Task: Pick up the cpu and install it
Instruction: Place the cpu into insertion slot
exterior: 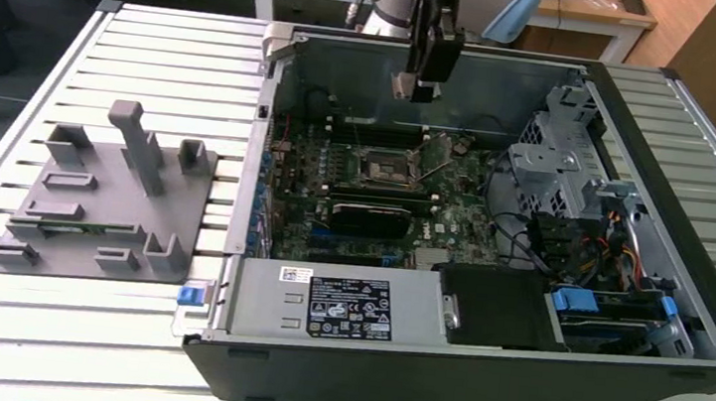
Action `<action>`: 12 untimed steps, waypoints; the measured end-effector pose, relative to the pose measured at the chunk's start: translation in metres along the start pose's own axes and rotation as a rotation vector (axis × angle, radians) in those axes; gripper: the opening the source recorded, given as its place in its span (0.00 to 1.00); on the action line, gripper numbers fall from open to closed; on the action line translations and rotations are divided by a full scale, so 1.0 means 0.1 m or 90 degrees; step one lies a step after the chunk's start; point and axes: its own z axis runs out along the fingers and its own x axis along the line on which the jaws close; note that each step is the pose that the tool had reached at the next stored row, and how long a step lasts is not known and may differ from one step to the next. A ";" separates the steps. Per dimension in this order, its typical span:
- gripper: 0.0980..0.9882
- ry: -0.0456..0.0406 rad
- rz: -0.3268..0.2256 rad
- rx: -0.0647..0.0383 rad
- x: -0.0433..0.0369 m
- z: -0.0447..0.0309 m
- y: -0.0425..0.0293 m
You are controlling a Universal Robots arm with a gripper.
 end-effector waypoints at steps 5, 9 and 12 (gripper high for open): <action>0.49 -0.0006 0.007 0.000 0.010 0.042 -0.001; 0.49 -0.0007 0.007 0.000 0.016 0.097 -0.003; 0.49 -0.0007 0.007 0.000 0.021 0.151 -0.005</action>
